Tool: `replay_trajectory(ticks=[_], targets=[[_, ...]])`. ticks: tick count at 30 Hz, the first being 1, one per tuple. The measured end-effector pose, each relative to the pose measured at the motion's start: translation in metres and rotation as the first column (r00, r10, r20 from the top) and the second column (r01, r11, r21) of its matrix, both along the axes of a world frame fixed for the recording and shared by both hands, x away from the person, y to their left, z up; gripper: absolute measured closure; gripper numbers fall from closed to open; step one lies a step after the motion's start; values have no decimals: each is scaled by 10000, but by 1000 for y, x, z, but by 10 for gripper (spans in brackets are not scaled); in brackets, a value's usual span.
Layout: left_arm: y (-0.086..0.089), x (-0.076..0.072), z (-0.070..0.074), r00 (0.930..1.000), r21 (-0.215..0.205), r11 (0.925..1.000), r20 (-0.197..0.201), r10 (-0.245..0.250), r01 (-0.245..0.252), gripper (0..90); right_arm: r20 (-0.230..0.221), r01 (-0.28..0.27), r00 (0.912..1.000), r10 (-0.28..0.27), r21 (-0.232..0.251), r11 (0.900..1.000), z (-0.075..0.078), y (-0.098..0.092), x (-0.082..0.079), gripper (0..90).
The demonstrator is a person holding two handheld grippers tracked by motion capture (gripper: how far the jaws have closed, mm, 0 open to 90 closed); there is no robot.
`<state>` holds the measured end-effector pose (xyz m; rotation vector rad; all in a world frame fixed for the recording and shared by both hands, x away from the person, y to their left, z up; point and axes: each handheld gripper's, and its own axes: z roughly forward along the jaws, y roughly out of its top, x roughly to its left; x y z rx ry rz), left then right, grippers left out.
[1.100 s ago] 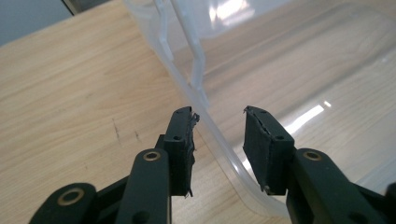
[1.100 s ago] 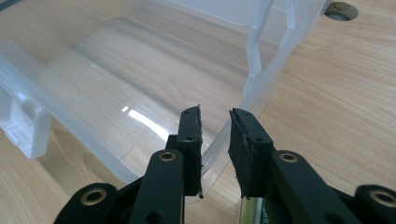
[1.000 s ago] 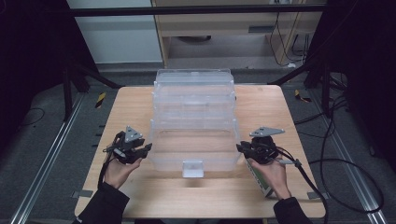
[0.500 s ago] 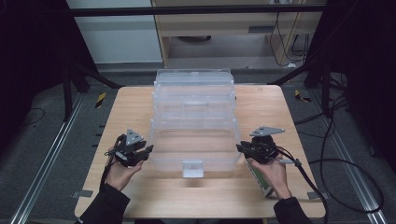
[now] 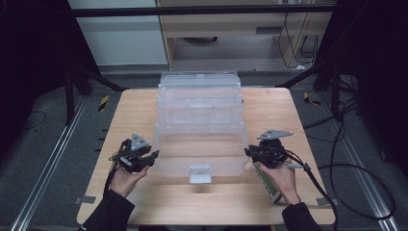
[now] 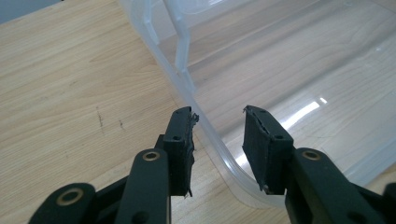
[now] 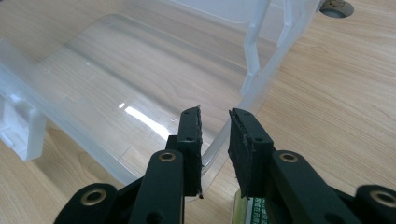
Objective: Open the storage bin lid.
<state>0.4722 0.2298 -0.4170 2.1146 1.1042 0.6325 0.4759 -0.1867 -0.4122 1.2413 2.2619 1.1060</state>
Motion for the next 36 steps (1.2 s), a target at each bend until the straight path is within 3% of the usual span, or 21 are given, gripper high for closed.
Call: replay_trajectory(ticks=[5, 11, 17, 22, 29, 36], targets=[[2, -1, 2, 9999, -5, 10000, 131, -76, 76, 572, 352, -103, 9993, 101, 40, 9999, 6, 0, -5, 654], [12, -5, 15, 9985, -227, 9997, 537, 103, -91, 543, 649, 220, 9976, -238, 280, 9994, 20, -14, -10, 582], [36, -5, 22, 9934, -373, 9966, 861, 760, -730, 503, 899, 668, 9936, -681, 171, 9976, 38, -27, -18, 512], [56, -1, 18, 9865, -328, 9896, 809, 1423, -1401, 472, 814, 868, 9930, -860, -55, 9962, 48, -33, -21, 438], [73, 4, 10, 9777, -343, 9791, 575, 2020, -2003, 433, 105, 961, 9954, -956, -575, 9937, 55, -43, -21, 403], [81, 8, 5, 9723, -342, 9728, 384, 2305, -2292, 419, -775, 983, 9913, -1060, -969, 9904, 58, -46, -26, 395]])
